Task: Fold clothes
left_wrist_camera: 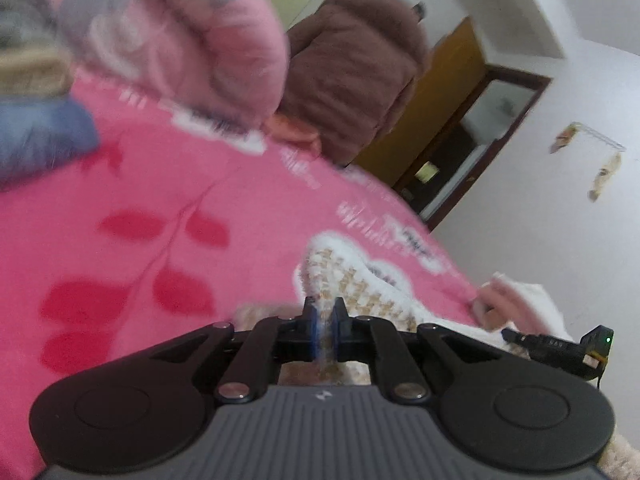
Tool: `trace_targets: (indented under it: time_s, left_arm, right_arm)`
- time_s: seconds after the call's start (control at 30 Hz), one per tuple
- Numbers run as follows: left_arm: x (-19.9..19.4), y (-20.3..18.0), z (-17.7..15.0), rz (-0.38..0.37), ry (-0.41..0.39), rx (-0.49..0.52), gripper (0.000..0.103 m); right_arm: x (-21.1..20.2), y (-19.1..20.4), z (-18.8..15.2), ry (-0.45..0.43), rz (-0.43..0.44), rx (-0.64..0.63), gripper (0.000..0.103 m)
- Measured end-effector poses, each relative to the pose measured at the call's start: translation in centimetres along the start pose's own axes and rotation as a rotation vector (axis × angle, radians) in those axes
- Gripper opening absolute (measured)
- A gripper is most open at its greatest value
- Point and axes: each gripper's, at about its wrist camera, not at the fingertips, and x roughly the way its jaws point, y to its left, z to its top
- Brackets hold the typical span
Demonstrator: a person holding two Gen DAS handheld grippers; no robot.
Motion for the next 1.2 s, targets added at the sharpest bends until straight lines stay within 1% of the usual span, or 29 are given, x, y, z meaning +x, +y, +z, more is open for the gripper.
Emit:
trace_targets:
  time_s: [0.07,0.1,0.13,0.2,0.23,0.27,0.3,0.33,0.37,0.4,0.43,0.47,0.5,0.57,0.6,0.67,0.7,0.73,0.77,0.8,0.83,0.87,0.9,0.97,1.0,1.07,1.2]
  left_arm:
    - [0.5,0.2,-0.5,0.027,0.019,0.007,0.009]
    - [0.5,0.3,-0.6,0.032,0.023,0.009,0.011]
    - [0.5,0.3,-0.6,0.036,0.028,0.011,0.014]
    - [-0.3,0.0,-0.3,0.057,0.025,0.012,0.018]
    - [-0.9,-0.3,-0.1,0.085,0.012,0.023,0.022]
    - [-1.7,-0.8,0.2,0.118,-0.014,0.040,0.032]
    - [-2.7,-1.4,0.5,0.144,-0.050,0.062,0.034]
    - [-3.6,-2.2,0.8,0.151,-0.071,0.084,0.034]
    - [-4.4,-3.0,1.0,0.152,-0.088,0.105,0.034]
    - [-5.0,-3.9,1.4,0.149,-0.096,0.136,0.039]
    - [-5.0,-5.3,1.5,0.133,-0.083,0.170,0.044]
    - [-5.0,-6.8,1.6,0.113,-0.064,0.204,0.053]
    - [-4.9,-8.3,1.7,0.093,-0.045,0.238,0.056]
    - [-3.4,-11.1,1.3,0.071,0.015,0.312,0.057]
    - [-2.5,-12.3,0.8,0.082,0.038,0.346,0.057]
    - [0.0,-12.9,0.0,0.143,0.062,0.383,0.057]
    - [1.3,-13.2,-0.5,0.175,0.073,0.399,0.057]
    - [2.5,-12.7,-0.8,0.229,0.077,0.395,0.057]
    - [3.3,-11.4,-1.0,0.267,0.086,0.349,0.056]
    - [3.9,-9.9,-1.1,0.299,0.096,0.292,0.051]
    - [4.5,-8.5,-1.3,0.331,0.106,0.235,0.048]
    - [4.3,-7.0,-1.2,0.299,0.091,0.159,0.047]
    - [4.0,-6.4,-1.2,0.275,0.081,0.123,0.045]
    - [3.7,-5.7,-1.0,0.244,0.068,0.078,0.045]
    - [3.6,-5.8,-1.2,0.243,0.063,0.081,0.045]
    - [3.7,-6.1,-1.6,0.249,0.053,0.102,0.047]
    - [3.6,-6.6,-1.2,0.256,0.048,0.109,0.048]
  right_arm:
    - [1.7,-0.7,-0.7,0.066,-0.041,0.000,0.012]
    - [2.4,-0.9,-1.1,0.094,-0.057,0.004,0.013]
    - [2.6,-0.9,-1.2,0.098,-0.067,0.001,0.013]
    - [2.0,-0.5,-0.9,0.076,-0.095,-0.009,0.017]
    - [1.3,-0.1,-0.6,0.056,-0.115,-0.017,0.021]
    - [0.5,0.2,-0.2,0.033,-0.135,-0.025,0.025]
    - [-0.6,0.8,0.1,0.004,-0.154,-0.033,0.025]
    - [-1.6,1.5,0.4,-0.022,-0.167,-0.045,0.025]
    - [-2.7,2.6,0.5,-0.042,-0.162,-0.068,0.025]
    - [-3.8,3.6,0.7,-0.062,-0.157,-0.090,0.025]
    - [-4.8,4.7,0.8,-0.081,-0.152,-0.113,0.025]
    - [-5.7,5.8,0.8,-0.094,-0.142,-0.141,0.025]
    - [-6.2,7.6,0.5,-0.084,-0.120,-0.190,0.025]
    - [-6.1,11.6,-0.6,-0.036,-0.067,-0.310,0.025]
    - [-5.5,13.6,-1.4,-0.006,-0.035,-0.369,0.025]
    - [-3.7,16.7,-3.0,0.040,0.009,-0.468,0.023]
    - [-2.5,17.8,-3.7,0.061,0.014,-0.499,0.023]
    - [-0.9,18.5,-4.4,0.084,0.004,-0.516,0.023]
    - [0.4,18.6,-4.9,0.098,-0.017,-0.509,0.023]
    - [1.7,18.0,-5.5,0.098,-0.046,-0.488,0.023]
    - [3.0,17.5,-6.0,0.097,-0.076,-0.467,0.023]
    - [4.0,16.9,-6.4,0.092,-0.095,-0.440,0.024]
    - [3.9,16.4,-6.5,0.074,-0.089,-0.399,0.024]
    - [3.9,15.3,-6.5,0.037,-0.075,-0.316,0.024]
    - [3.9,14.9,-6.5,0.023,-0.070,-0.282,0.025]
    - [3.8,14.3,-6.6,0.015,-0.065,-0.254,0.026]
    - [4.1,14.0,-6.7,0.026,-0.069,-0.226,0.027]
